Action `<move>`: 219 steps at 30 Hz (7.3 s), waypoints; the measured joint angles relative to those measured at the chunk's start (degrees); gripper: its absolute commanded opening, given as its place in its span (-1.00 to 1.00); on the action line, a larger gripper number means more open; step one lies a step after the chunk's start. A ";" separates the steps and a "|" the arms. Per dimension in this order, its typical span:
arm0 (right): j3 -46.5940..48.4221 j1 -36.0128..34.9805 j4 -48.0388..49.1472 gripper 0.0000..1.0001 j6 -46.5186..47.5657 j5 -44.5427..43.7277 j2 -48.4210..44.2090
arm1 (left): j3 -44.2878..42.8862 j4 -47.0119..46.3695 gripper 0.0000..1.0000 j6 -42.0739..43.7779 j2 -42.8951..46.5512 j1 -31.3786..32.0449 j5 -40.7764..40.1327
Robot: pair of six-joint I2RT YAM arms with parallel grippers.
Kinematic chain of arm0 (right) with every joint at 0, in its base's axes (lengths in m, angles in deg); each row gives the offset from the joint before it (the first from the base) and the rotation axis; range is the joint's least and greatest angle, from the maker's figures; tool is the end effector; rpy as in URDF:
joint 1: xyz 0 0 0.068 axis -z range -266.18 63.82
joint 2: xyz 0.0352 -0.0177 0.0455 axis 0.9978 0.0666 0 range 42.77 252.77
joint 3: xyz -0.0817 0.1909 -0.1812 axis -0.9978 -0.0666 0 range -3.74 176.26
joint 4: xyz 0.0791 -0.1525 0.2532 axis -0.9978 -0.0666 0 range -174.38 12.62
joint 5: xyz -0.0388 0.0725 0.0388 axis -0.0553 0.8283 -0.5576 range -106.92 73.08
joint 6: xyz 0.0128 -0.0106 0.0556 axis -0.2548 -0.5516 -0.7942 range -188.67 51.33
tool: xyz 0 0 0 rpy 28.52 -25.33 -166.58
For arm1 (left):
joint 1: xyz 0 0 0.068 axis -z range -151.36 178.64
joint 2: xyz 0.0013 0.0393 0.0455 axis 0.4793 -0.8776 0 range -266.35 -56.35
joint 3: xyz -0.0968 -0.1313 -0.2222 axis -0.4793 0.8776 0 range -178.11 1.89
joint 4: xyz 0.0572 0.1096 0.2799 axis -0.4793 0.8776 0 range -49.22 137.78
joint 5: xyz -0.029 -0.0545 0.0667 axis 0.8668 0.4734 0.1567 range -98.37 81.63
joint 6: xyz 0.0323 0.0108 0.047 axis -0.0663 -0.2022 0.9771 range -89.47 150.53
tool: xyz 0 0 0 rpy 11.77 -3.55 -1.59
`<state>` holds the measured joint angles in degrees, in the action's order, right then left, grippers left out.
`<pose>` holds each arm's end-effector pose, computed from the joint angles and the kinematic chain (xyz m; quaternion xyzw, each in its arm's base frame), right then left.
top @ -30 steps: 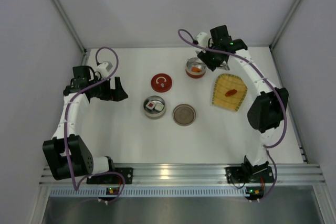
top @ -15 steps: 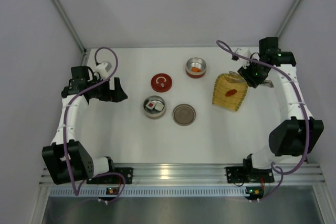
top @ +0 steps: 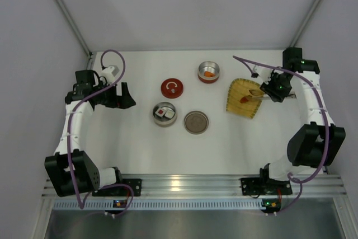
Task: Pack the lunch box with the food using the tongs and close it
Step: Pick up the fake food from the plate, then place the fake food in the packing box, then place the clamp at the center of the board, then pick up the box lid from the center of the board.
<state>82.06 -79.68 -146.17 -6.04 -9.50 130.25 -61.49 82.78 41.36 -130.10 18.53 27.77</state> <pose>0.3390 -0.0332 0.3230 -0.4724 0.8626 -0.0435 0.1755 0.3086 0.0300 0.2910 0.1057 0.8992 -0.2331 0.3548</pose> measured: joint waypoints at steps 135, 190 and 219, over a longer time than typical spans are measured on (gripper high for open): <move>22.01 -22.56 17.70 -0.96 -46.49 1.81 25.83 | -1.60 0.02 0.96 -1.11 -1.31 0.00 0.00; 1.49 16.24 19.02 -0.14 -37.09 6.01 16.74 | 0.39 -0.33 0.96 0.11 0.66 0.00 -0.50; -3.58 15.37 13.14 0.82 -28.72 10.78 0.39 | 1.66 4.98 0.96 7.26 8.94 0.00 -2.29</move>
<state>78.47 -64.32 -133.04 -34.76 1.28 130.65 -59.83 87.76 48.62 -121.16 18.53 25.47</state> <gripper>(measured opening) 0.963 0.983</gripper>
